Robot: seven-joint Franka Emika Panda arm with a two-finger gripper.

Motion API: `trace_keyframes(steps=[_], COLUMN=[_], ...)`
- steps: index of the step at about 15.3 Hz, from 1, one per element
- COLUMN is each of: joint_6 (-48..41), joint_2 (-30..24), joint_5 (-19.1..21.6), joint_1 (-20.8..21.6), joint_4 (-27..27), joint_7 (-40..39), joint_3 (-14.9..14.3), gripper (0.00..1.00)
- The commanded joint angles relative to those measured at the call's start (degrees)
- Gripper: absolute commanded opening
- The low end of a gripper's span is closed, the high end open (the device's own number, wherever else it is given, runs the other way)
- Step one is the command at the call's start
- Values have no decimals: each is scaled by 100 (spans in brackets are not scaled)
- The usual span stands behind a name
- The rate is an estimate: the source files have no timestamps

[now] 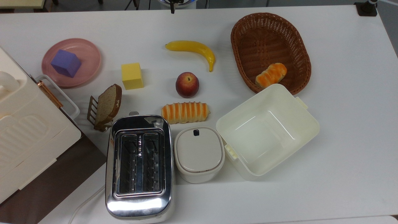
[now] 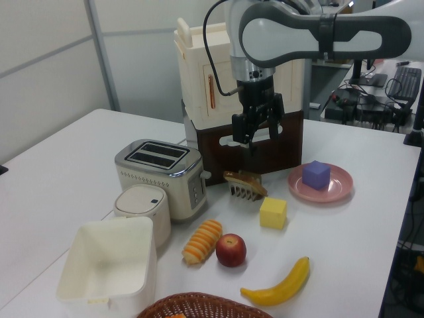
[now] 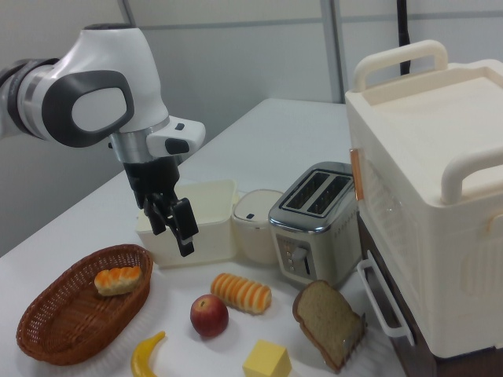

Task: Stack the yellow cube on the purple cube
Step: 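Move the open gripper over the yellow cube and lower it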

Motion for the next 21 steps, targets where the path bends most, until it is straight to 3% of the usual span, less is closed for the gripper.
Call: trace_keyframes(steps=[1, 5, 8, 12, 18, 21], joint_6=[398, 530, 1126, 1242, 3735, 3914], joint_2=[-82, -64, -29, 269, 577, 577], joint_5=[-22, -180, -347, -505, -708, -743], joint_1=[74, -111, -356, -814, -955, -894], joint_4=[-404, -783, -1222, -1249, -2479, -2576], joint_7=[16, 16, 51, 43, 51, -229], joint_3=[-41, -50, -58, -102, -94, -85], gripper=[100, 100, 100, 100, 100, 100])
